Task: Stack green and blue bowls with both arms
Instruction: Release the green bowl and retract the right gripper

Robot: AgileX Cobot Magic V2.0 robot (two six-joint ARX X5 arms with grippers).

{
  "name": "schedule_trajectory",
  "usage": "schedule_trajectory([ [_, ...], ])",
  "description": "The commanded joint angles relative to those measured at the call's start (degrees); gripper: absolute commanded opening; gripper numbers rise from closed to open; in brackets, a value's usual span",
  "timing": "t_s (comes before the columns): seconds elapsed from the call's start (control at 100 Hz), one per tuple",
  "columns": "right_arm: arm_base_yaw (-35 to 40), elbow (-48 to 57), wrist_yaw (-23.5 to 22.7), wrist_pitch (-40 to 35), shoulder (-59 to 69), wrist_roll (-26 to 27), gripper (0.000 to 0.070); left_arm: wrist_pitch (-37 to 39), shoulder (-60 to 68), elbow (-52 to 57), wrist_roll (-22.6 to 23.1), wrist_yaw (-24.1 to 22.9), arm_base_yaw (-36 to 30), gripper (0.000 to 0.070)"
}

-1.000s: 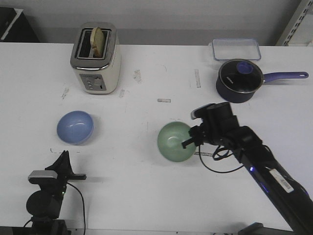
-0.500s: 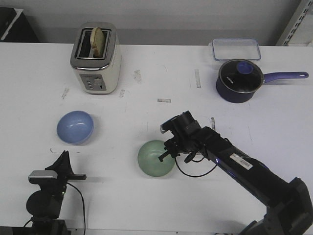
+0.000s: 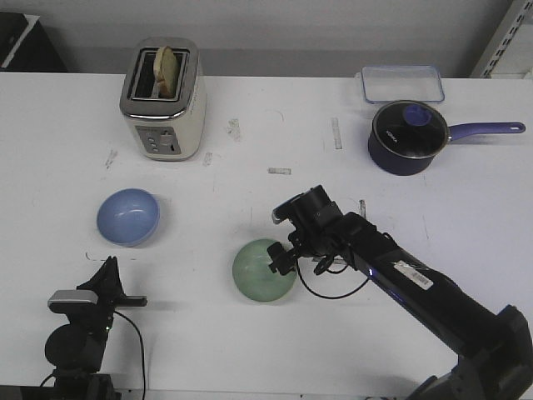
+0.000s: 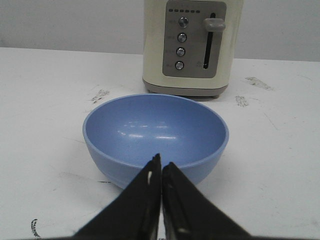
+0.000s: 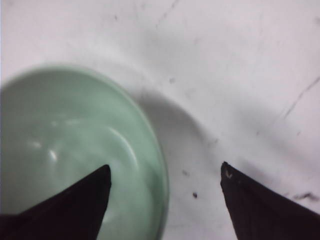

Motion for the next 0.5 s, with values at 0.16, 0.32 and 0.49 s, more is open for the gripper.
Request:
schedule_trajectory([
  [0.16, -3.76, 3.17, 0.17, 1.92, -9.60, -0.46, 0.0223, 0.96, -0.07, -1.22, 0.26, 0.00, 0.02, 0.0002],
  [0.32, -9.11, 3.17, 4.15, 1.97, -17.35, -0.96, 0.0004, 0.96, -0.07, -1.22, 0.26, 0.00, 0.02, 0.0002],
  [0.49, -15.72, 2.64, 10.10, -2.54, -24.15, -3.30, 0.0004, 1.29, -0.07, -1.22, 0.26, 0.00, 0.02, 0.0002],
])
